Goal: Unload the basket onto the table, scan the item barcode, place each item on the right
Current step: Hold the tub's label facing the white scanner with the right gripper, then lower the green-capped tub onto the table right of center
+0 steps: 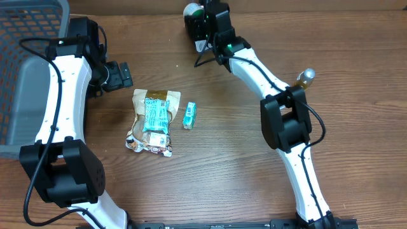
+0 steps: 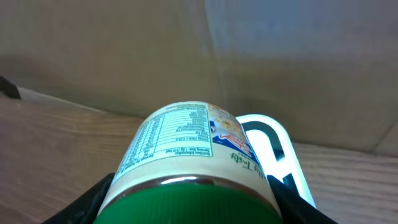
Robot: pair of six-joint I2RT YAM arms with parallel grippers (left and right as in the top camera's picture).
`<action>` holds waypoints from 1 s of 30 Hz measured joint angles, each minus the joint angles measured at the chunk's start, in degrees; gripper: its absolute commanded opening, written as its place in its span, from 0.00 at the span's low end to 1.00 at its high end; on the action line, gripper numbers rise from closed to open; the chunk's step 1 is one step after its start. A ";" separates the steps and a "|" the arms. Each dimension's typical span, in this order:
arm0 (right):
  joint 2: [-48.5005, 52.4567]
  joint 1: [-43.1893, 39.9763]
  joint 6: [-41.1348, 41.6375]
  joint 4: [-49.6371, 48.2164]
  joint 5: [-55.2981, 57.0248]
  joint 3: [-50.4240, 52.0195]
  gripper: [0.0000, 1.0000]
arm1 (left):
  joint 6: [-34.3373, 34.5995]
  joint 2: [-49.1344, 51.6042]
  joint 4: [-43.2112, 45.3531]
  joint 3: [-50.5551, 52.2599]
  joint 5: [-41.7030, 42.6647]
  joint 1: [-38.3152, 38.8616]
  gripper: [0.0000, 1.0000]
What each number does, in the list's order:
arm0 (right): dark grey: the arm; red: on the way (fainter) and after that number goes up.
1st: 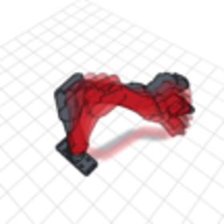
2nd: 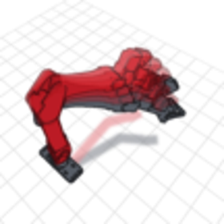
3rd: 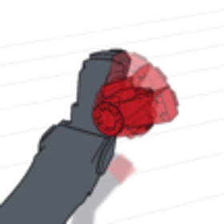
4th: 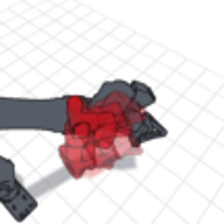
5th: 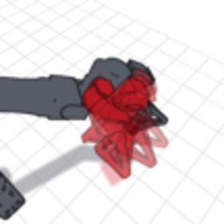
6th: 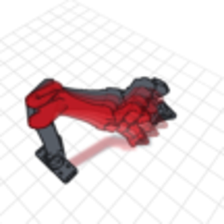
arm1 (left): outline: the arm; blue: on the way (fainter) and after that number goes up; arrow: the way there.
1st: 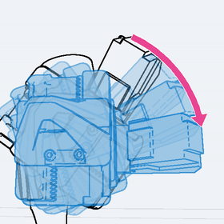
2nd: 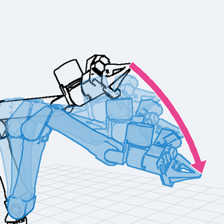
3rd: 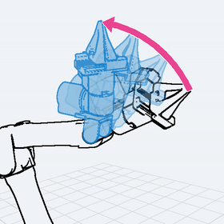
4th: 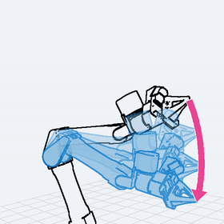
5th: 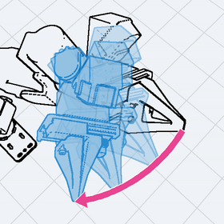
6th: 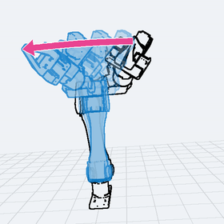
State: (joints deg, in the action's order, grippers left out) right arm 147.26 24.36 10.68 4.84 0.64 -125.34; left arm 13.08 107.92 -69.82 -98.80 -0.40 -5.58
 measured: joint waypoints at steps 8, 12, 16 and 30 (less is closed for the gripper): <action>0.39 -0.42 0.81 -3.96 0.07 0.00 0.04 | 0.00 0.00 -0.02 0.00 0.00 0.00 1.00; 0.39 -1.03 1.01 -3.98 0.07 0.00 0.04 | 0.00 0.00 -0.02 0.00 0.00 0.00 1.00; 0.13 -1.79 1.11 -2.32 -0.17 0.00 0.04 | 0.00 0.00 -0.02 0.00 0.02 0.00 1.00; -21.99 -5.44 1.31 52.00 -0.85 -1.14 0.09 | 0.00 0.00 -0.02 0.00 0.02 0.00 1.00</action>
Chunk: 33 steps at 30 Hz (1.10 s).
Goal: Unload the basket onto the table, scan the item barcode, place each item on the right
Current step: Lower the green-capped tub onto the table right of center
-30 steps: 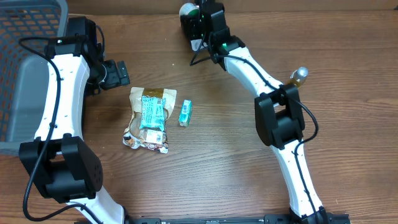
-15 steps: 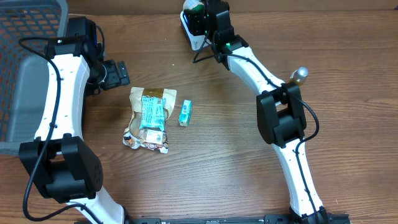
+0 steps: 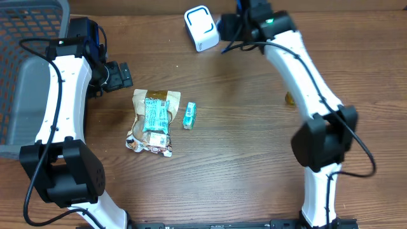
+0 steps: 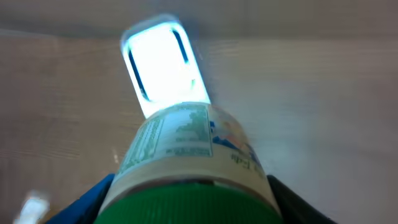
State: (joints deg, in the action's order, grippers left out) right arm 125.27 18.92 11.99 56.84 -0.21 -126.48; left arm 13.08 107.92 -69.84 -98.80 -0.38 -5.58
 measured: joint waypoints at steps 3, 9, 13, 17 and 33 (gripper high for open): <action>-1.90 -1.66 0.00 13.86 -0.26 0.09 0.09 | 0.00 0.00 0.11 0.04 -0.02 0.00 1.00; -1.88 -4.24 0.04 21.14 -0.20 8.39 0.12 | 0.00 0.00 0.13 0.07 -0.02 0.00 1.00; -1.66 -4.44 0.00 20.35 -0.24 16.37 0.13 | 0.00 0.00 0.15 0.09 0.00 0.00 1.00; -1.29 -4.26 0.00 18.40 -0.28 22.56 0.16 | 0.00 0.00 0.15 0.09 0.00 0.00 1.00; -1.11 -4.26 -0.11 16.41 -0.37 28.24 1.00 | 0.00 0.00 0.15 0.09 -0.02 0.00 0.99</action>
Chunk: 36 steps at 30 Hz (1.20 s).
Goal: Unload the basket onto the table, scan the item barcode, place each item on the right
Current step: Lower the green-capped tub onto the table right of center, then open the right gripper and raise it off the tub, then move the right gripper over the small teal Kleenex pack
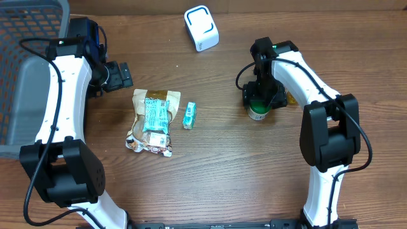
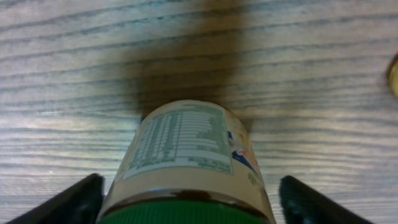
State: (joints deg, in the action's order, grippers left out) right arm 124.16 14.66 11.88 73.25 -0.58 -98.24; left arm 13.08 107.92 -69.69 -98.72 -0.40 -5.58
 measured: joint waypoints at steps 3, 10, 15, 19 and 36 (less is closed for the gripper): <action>0.00 0.00 -0.07 1.01 0.00 -0.57 1.00 | 0.00 0.00 0.00 0.00 0.02 0.00 1.00; 0.33 0.04 0.09 4.44 0.02 -14.75 1.00 | 0.00 0.00 0.02 0.00 0.00 0.00 1.00; 0.28 0.81 0.09 5.18 -1.18 -24.46 1.00 | 0.00 0.00 0.00 0.00 0.00 0.00 0.99; 0.28 3.32 0.09 5.18 -8.55 -25.44 1.00 | 0.00 0.00 0.00 0.00 0.02 0.00 1.00; 0.28 11.19 1.16 5.29 -21.70 -25.44 1.00 | 0.00 0.00 0.00 0.00 0.02 0.00 1.00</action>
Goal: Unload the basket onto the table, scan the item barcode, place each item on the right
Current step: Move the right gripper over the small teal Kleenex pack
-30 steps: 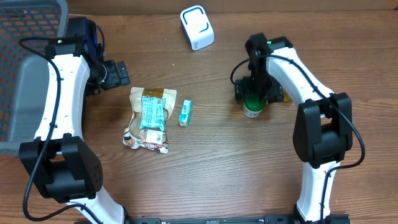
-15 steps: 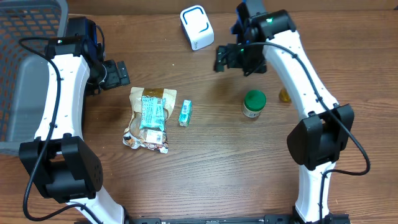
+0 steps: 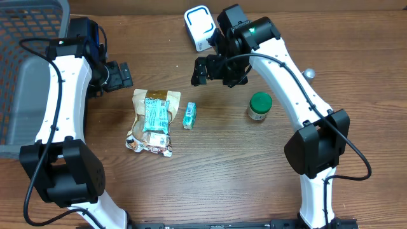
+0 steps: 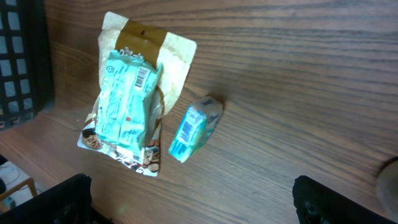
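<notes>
A green-lidded jar point(image 3: 259, 105) stands upright on the table with nothing touching it; in the right wrist view only a blur of it point(image 4: 389, 180) shows at the right edge. The white scanner point(image 3: 201, 27) sits at the far edge. My right gripper point(image 3: 216, 71) hovers open and empty left of the jar, with wide jaws point(image 4: 199, 208). Below it lie a brown pouch with a teal packet on top point(image 4: 132, 109) and a small teal box point(image 4: 194, 127). My left gripper point(image 3: 118, 75) rests open by the pouch point(image 3: 152, 121).
A dark mesh basket point(image 3: 32, 57) fills the left edge of the table. A small metal-capped object point(image 3: 309, 73) peeks out behind my right arm. The small teal box point(image 3: 189, 116) lies just right of the pouch.
My right gripper was down around the jar at the right of the table. Now it is up and to the left, open and empty, and the jar stands alone.
My right gripper held the jar close to the scanner at the far edge, then just right of it. Later the jar was down on the table at the right with the jaws around it. Now it stands free. The left arm never moved.
</notes>
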Robot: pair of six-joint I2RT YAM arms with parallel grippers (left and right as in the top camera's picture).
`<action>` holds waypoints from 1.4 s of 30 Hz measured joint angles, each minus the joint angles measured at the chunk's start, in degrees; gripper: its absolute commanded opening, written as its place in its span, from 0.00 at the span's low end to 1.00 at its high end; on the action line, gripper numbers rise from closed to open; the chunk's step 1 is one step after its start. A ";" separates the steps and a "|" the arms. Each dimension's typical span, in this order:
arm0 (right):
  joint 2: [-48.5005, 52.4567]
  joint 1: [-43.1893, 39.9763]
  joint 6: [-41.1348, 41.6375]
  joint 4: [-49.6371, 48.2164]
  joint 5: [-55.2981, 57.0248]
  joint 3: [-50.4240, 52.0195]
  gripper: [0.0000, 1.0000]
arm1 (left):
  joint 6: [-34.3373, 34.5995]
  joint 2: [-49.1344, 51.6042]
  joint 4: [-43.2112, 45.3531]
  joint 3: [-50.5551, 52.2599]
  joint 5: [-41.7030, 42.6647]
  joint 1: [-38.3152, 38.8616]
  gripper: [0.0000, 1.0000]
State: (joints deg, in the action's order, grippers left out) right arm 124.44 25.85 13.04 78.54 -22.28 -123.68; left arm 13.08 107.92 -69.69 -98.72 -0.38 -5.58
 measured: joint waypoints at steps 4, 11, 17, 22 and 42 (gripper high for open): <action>-0.02 1.29 3.78 -0.68 0.46 0.00 0.99 | 0.00 0.00 0.00 0.00 0.00 0.00 1.00; 0.00 3.56 10.62 -2.45 5.09 0.00 0.95 | 0.00 0.00 0.00 0.00 0.00 0.00 0.99; 0.00 6.03 14.95 -2.97 9.90 0.00 1.00 | 0.00 0.00 0.00 0.00 0.00 0.00 0.99; 0.00 7.76 16.20 -4.13 11.78 0.00 1.00 | 0.00 0.00 0.02 0.00 -0.02 0.00 1.00; 0.00 8.44 16.98 -7.19 12.68 4.61 0.81 | 0.00 0.00 0.00 0.00 0.00 0.00 0.99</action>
State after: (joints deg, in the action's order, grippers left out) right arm 124.44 34.28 30.02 71.35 -9.61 -119.07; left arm 13.08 107.92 -69.69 -98.72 -0.38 -5.58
